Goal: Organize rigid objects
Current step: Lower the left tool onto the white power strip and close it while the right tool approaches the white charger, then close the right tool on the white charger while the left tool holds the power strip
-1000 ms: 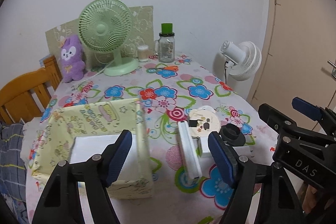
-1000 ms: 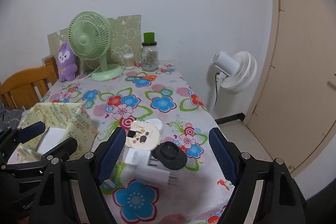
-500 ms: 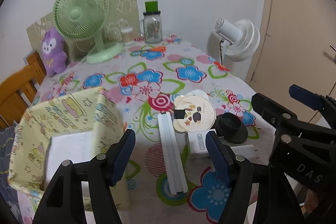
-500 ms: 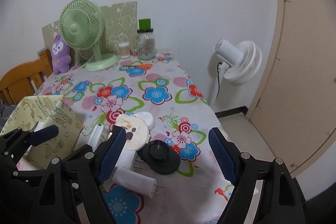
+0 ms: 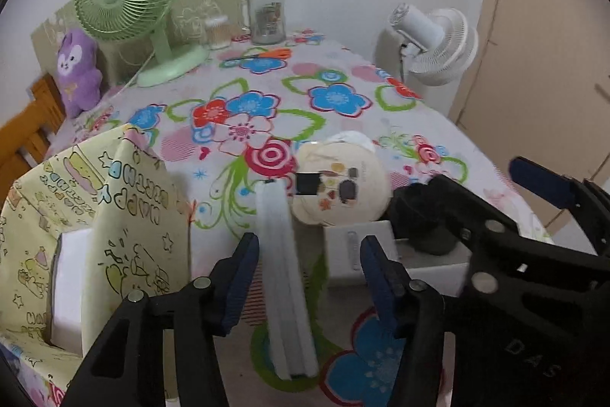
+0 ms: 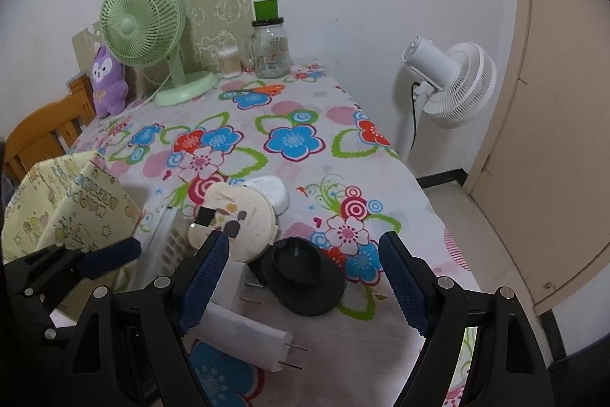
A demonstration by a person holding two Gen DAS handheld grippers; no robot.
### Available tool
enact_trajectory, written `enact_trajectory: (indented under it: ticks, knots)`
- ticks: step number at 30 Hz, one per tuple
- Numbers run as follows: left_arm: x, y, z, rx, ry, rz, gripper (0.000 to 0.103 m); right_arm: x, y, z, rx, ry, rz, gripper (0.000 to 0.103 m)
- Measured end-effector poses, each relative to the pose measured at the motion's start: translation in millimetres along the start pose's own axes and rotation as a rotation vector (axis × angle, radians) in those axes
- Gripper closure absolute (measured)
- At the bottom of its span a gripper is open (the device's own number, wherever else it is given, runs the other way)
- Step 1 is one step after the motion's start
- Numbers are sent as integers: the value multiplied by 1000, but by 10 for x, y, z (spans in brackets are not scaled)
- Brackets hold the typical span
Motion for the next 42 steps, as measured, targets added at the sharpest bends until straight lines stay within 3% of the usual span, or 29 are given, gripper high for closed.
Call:
enact_trajectory:
  ticks: [8,16,36,42]
  knots:
    - [-74,46,-91,-2,18,15,50,-98,27,-131,28,48,-25,19]
    - [-103,95,-67,8,6,-10,78,-127,144,-213,48,80,-27,19]
    - [-294,198,-200,-59,67,56,78,-241,481,-431,20,170,59,20]
    - [-335,205,-158,-83,70,63,78,-281,550,-391,62,191,64,28]
Point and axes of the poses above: each gripper's, at about its wrist camera, not at the fingertips, and z roughly against the way its jaws point, y to its left, x to its top, the point moved 5 cm from there along -z, roughly the way its jaws point, and after that the axes turned 8 degrees about -y, right-handed, at the moved point
